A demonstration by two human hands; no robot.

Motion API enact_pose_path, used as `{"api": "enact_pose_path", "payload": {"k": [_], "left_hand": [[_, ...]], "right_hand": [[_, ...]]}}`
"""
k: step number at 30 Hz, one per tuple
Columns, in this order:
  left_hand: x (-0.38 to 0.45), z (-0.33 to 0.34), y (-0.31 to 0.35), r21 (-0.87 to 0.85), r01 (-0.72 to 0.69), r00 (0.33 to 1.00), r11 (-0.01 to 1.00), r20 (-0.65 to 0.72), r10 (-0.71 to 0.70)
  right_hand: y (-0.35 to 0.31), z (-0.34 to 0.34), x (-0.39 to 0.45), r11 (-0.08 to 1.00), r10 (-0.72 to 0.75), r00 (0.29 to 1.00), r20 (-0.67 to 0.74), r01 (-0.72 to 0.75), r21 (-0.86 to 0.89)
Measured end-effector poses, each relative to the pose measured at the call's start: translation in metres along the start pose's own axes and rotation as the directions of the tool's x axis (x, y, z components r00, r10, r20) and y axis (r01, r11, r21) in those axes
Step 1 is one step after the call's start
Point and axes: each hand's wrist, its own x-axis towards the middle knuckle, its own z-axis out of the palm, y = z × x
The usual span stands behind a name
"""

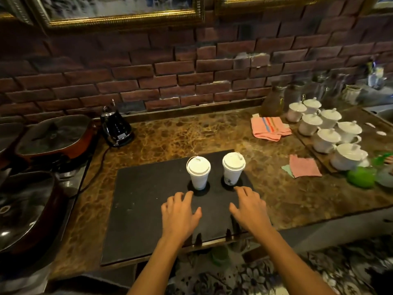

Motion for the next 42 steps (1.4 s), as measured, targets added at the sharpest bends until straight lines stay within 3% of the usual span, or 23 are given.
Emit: {"api": "enact_pose_path", "payload": {"k": [3, 7, 12, 15, 18, 27, 34, 42], "left_hand": [[0.019, 0.020, 0.021, 0.020, 0.031, 0.997, 0.999, 0.066, -0.033], [0.043, 0.037, 0.025, -0.170, 0.238, 0.964, 0.956, 0.163, -0.210], [0.075, 0.061, 0.017, -0.575, 0.425, 0.903, 0.699, 0.217, -0.371], [0.094, 0.069, 0.020, -0.697, 0.456, 0.875, 0.553, 0.237, -0.422], [0.111, 0.079, 0.022, -0.778, 0.439, 0.875, 0.449, 0.258, -0.408], [0.145, 0.094, 0.034, -0.855, 0.372, 0.894, 0.362, 0.224, -0.388], [0.157, 0.090, 0.039, -0.874, 0.313, 0.908, 0.371, 0.160, -0.388], [0.161, 0.088, 0.040, -0.878, 0.316, 0.903, 0.359, 0.163, -0.398]], "right_hand": [[0.028, 0.003, 0.028, 0.999, 0.041, 0.998, 0.044, -0.041, 0.009], [0.051, 0.017, 0.060, 0.981, 0.117, 0.985, 0.125, -0.134, 0.138], [0.060, 0.034, 0.099, 0.808, 0.248, 0.953, 0.172, -0.301, 0.507], [0.060, 0.041, 0.115, 0.629, 0.293, 0.938, 0.184, -0.334, 0.702], [0.062, 0.047, 0.130, 0.541, 0.292, 0.933, 0.210, -0.342, 0.768], [0.061, 0.063, 0.156, 0.444, 0.144, 0.971, 0.191, -0.236, 0.865], [0.058, 0.066, 0.179, 0.440, 0.085, 0.992, 0.092, -0.120, 0.890], [0.051, 0.057, 0.183, 0.407, 0.061, 0.993, 0.097, -0.114, 0.906]]}}
